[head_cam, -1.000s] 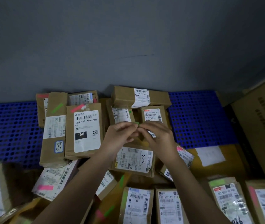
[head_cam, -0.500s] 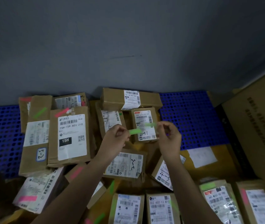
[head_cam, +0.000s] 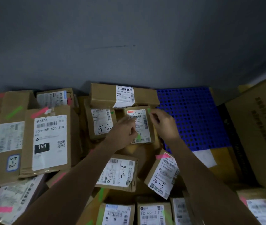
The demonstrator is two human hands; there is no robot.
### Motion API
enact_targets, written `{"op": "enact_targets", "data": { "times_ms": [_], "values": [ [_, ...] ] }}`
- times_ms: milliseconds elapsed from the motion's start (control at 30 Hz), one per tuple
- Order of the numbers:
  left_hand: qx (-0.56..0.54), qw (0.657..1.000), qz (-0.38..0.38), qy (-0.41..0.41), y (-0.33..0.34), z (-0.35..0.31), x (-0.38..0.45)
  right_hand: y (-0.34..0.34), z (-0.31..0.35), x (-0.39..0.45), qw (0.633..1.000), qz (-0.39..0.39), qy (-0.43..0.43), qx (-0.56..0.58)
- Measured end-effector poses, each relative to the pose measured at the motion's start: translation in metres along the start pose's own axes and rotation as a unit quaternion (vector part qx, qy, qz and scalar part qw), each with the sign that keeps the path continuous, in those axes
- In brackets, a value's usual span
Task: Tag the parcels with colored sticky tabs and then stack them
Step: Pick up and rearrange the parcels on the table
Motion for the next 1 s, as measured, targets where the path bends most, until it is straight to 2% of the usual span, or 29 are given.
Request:
{"op": "enact_targets", "data": {
  "times_ms": [133, 367, 500, 600, 733, 867, 933, 1000],
  "values": [
    [0.026, 1.0, -0.01, -0.008, 0.006, 0.008, 0.012, 0.016, -0.012, -0.007, 0.995, 0.067, -0.064, -0.035],
    [0.056, 0.998, -0.012, -0.031, 0.009, 0.006, 0.019, 0.018, -0.008, -0.015, 0.991, 0.087, -0.086, -0.061],
    [0.053, 0.998, -0.005, -0.031, 0.012, 0.005, 0.015, 0.017, -0.016, -0.001, 0.992, 0.104, -0.054, -0.04],
    [0.056, 0.998, 0.004, -0.033, 0.012, 0.004, 0.013, 0.019, -0.015, -0.001, 0.99, 0.115, -0.067, -0.049],
    [0.053, 0.998, 0.008, -0.038, 0.01, 0.002, 0.012, 0.027, -0.021, -0.004, 0.989, 0.135, -0.01, -0.054],
    [0.039, 0.998, 0.01, -0.042, 0.009, 0.003, 0.014, 0.019, -0.017, -0.013, 0.99, 0.113, -0.058, -0.068],
    [0.031, 0.998, 0.013, -0.044, 0.009, 0.004, 0.015, 0.01, -0.017, -0.021, 0.995, 0.058, -0.06, -0.063],
    [-0.021, 0.998, 0.02, -0.06, 0.005, 0.004, 0.014, -0.002, -0.01, -0.029, 0.999, -0.008, -0.03, -0.03]
  ]
}}
Point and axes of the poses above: each hand's wrist, its own x-axis towards the middle knuckle, its own y-axis out of the palm, z = x × y, the point moved 5 cm from there along x, towards the middle knuckle, and after that the axes turned 2 degrees about x, right-handed, at the moved point
